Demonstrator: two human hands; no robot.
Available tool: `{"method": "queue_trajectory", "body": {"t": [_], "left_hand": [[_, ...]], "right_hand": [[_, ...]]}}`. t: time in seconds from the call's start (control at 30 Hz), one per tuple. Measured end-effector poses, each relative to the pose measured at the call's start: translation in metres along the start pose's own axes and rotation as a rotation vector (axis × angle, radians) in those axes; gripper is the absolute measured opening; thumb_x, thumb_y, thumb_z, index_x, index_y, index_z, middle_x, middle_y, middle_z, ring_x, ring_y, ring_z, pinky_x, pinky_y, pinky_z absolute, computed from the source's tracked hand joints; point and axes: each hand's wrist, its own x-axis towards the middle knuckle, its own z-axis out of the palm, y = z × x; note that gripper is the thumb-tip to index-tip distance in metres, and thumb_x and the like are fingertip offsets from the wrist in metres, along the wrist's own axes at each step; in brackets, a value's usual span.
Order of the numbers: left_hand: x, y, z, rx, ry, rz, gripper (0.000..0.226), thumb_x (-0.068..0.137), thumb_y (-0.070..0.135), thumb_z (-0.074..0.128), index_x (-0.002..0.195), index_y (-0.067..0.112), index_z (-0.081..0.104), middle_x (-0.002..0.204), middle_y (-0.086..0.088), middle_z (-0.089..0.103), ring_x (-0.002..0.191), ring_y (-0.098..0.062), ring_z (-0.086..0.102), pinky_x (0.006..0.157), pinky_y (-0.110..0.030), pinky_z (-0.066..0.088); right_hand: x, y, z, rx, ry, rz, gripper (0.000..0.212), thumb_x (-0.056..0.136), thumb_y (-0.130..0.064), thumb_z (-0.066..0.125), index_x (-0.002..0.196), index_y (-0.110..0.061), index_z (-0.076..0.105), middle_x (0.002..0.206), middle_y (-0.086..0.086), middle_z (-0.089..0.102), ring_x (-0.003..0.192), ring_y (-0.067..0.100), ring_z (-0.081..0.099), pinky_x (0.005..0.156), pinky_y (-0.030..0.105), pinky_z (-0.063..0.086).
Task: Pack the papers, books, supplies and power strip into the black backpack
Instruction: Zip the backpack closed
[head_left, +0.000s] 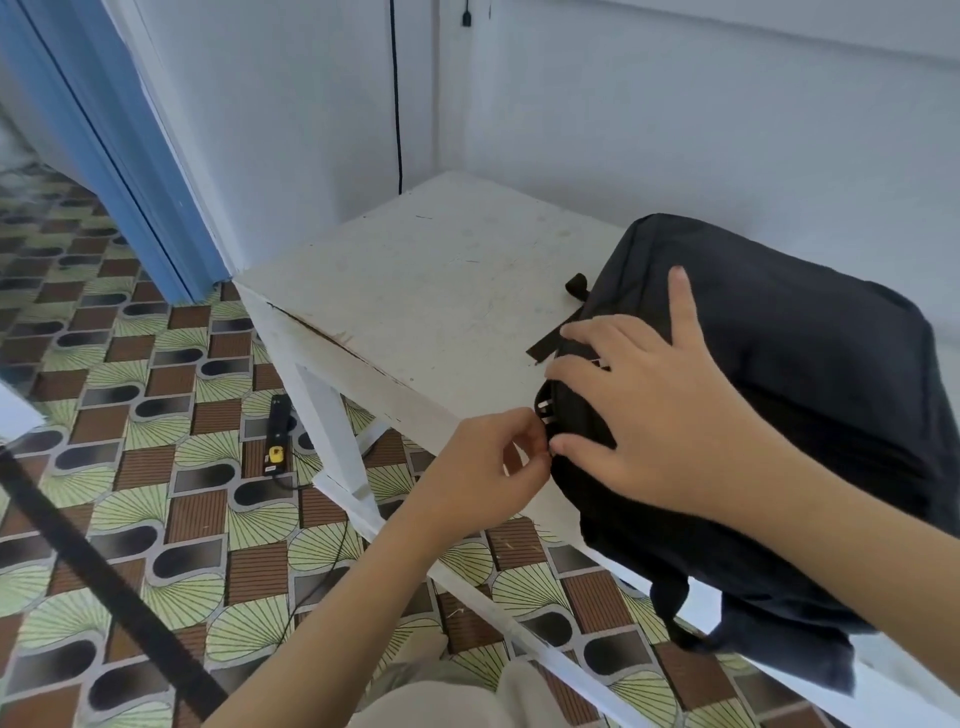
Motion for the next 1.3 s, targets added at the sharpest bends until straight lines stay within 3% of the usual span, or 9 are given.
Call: {"method": "queue_trajectory", "body": {"t": [0.07, 0.17, 0.4, 0.57, 0.77, 1.0, 1.3], "left_hand": [[-0.001, 0.000, 0.000, 0.126, -0.046, 0.046, 0.009, 0.088, 0.019, 0.050, 0.081, 0.016, 0.053, 0.069, 0.006, 0.057, 0.062, -0.015, 0.052, 0.058, -0.031, 0.046], [-0.002, 0.001, 0.001, 0.328, -0.092, 0.136, 0.012, 0.091, 0.020, 0.043, 0.080, 0.017, 0.046, 0.065, 0.001, 0.050, 0.059, -0.015, 0.047, 0.056, -0.033, 0.041], [-0.006, -0.005, -0.004, 0.225, 0.001, 0.222, 0.019, 0.090, 0.033, 0.042, 0.088, 0.023, 0.059, 0.072, 0.013, 0.057, 0.062, -0.013, 0.052, 0.056, -0.024, 0.043], [-0.015, -0.005, -0.006, 0.210, 0.155, 0.275, 0.020, 0.089, 0.026, 0.048, 0.079, 0.014, 0.060, 0.065, 0.010, 0.054, 0.060, -0.014, 0.050, 0.052, -0.022, 0.041], [-0.008, -0.010, -0.008, 0.275, 0.199, 0.310, 0.020, 0.090, 0.027, 0.047, 0.076, 0.014, 0.051, 0.063, 0.011, 0.046, 0.055, -0.014, 0.045, 0.049, -0.024, 0.039], [0.005, -0.024, -0.009, 0.280, 0.279, 0.278, 0.020, 0.089, 0.015, 0.057, 0.076, 0.021, 0.042, 0.063, 0.020, 0.036, 0.054, -0.005, 0.042, 0.053, -0.008, 0.034], [0.045, -0.033, -0.013, 0.303, 0.257, 0.262, 0.021, 0.090, 0.011, 0.057, 0.076, 0.015, 0.042, 0.061, 0.016, 0.037, 0.050, -0.005, 0.036, 0.054, -0.010, 0.035]], "right_hand": [[-0.010, -0.005, 0.004, -0.088, 0.044, 0.027, 0.049, 0.072, -0.050, 0.066, 0.106, -0.015, 0.068, 0.124, 0.014, 0.059, 0.118, 0.034, 0.054, 0.108, 0.066, 0.002], [-0.021, -0.011, 0.010, -0.149, 0.060, 0.089, 0.054, 0.070, -0.052, 0.068, 0.106, -0.012, 0.068, 0.130, 0.017, 0.055, 0.123, 0.037, 0.049, 0.107, 0.066, -0.001], [-0.034, -0.018, 0.027, -0.182, 0.086, 0.187, 0.071, 0.065, -0.061, 0.070, 0.118, -0.014, 0.065, 0.143, 0.018, 0.044, 0.129, 0.040, 0.042, 0.105, 0.066, -0.008], [-0.036, -0.023, 0.042, -0.178, 0.154, 0.222, 0.049, 0.075, -0.049, 0.069, 0.113, -0.017, 0.068, 0.144, 0.016, 0.044, 0.130, 0.037, 0.042, 0.107, 0.065, -0.008], [-0.032, -0.025, 0.052, -0.249, 0.261, 0.141, 0.028, 0.079, -0.035, 0.069, 0.093, -0.012, 0.075, 0.142, 0.010, 0.047, 0.128, 0.034, 0.047, 0.105, 0.066, -0.003], [-0.034, -0.024, 0.056, -0.257, 0.320, 0.121, 0.020, 0.078, -0.029, 0.068, 0.085, -0.011, 0.075, 0.143, 0.007, 0.046, 0.132, 0.031, 0.034, 0.104, 0.067, -0.002], [-0.035, -0.022, 0.054, -0.241, 0.357, 0.116, 0.018, 0.076, -0.029, 0.071, 0.081, -0.014, 0.077, 0.142, 0.006, 0.048, 0.133, 0.031, 0.030, 0.103, 0.068, 0.000]]}}
